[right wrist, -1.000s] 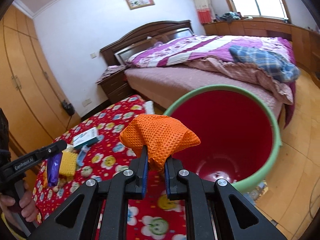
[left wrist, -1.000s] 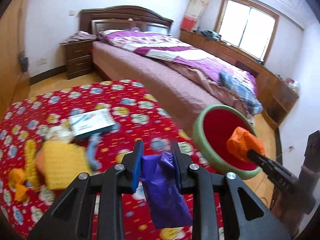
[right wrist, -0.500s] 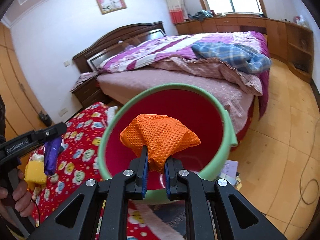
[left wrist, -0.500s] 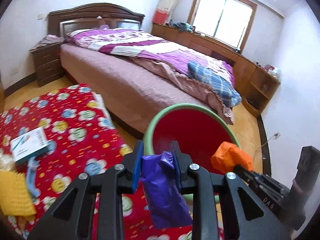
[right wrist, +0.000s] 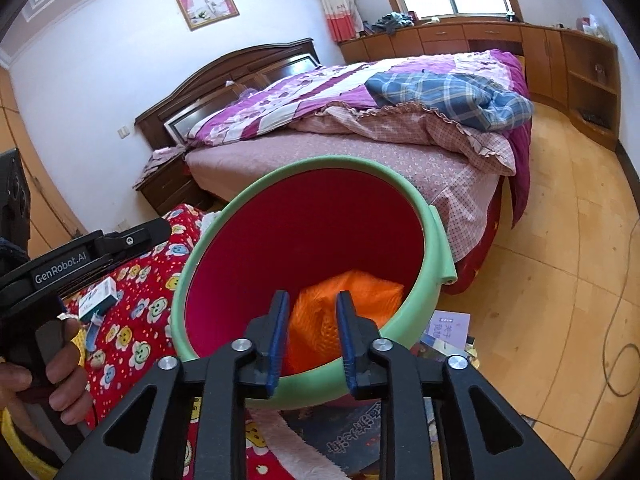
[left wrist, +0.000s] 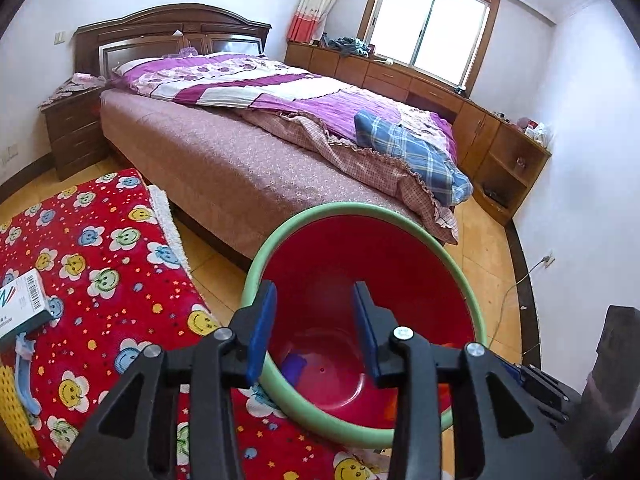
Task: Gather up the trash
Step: 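Carry both items over the red bucket and open both tools to drop them, then move both tools back over the bedspread toward the remaining trash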
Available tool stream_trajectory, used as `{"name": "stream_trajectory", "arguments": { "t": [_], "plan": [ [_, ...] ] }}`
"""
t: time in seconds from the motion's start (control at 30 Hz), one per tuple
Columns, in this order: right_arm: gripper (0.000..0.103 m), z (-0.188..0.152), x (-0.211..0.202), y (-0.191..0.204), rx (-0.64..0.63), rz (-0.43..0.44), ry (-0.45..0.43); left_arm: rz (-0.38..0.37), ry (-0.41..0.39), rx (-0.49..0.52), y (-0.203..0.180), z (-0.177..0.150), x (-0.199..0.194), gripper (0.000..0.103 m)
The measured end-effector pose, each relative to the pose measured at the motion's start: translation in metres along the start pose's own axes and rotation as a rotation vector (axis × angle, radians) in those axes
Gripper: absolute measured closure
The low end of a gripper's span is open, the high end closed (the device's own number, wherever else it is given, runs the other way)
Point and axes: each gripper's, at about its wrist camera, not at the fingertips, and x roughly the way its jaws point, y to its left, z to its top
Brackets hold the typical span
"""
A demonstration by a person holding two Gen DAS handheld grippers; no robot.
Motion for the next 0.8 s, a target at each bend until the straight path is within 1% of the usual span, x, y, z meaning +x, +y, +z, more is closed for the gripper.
{"name": "stream_trajectory", "arguments": {
  "t": [0.2, 0.33, 0.43, 0.47, 0.53, 0.57, 0.8],
  "plan": [
    [0.075, -0.001, -0.006, 0.006, -0.002, 0.014, -0.014, 0.016, 0.015, -0.018, 0.007, -0.006, -0.013, 0.064],
    [0.069, -0.001, -0.013, 0.015, -0.014, 0.022, -0.03, 0.036, 0.026, -0.035, 0.015, -0.013, -0.027, 0.064],
    [0.068, -0.003, -0.018, 0.024, -0.028, 0.035, -0.036, 0.053, 0.031, -0.054, 0.023, -0.019, -0.039, 0.064],
    [0.067, -0.004, -0.02, 0.028, -0.034, 0.041, -0.035, 0.06, 0.033, -0.065, 0.027, -0.022, -0.044, 0.064],
    [0.056, -0.006, -0.022, 0.035, -0.045, 0.052, -0.033, 0.077, 0.034, -0.083, 0.035, -0.028, -0.055, 0.064],
    [0.054, -0.007, -0.022, 0.04, -0.053, 0.06, -0.031, 0.085, 0.034, -0.089, 0.037, -0.03, -0.059, 0.063],
    [0.053, -0.014, -0.022, 0.071, -0.102, 0.116, -0.006, 0.166, 0.027, -0.142, 0.068, -0.048, -0.095, 0.06]
  ]
}}
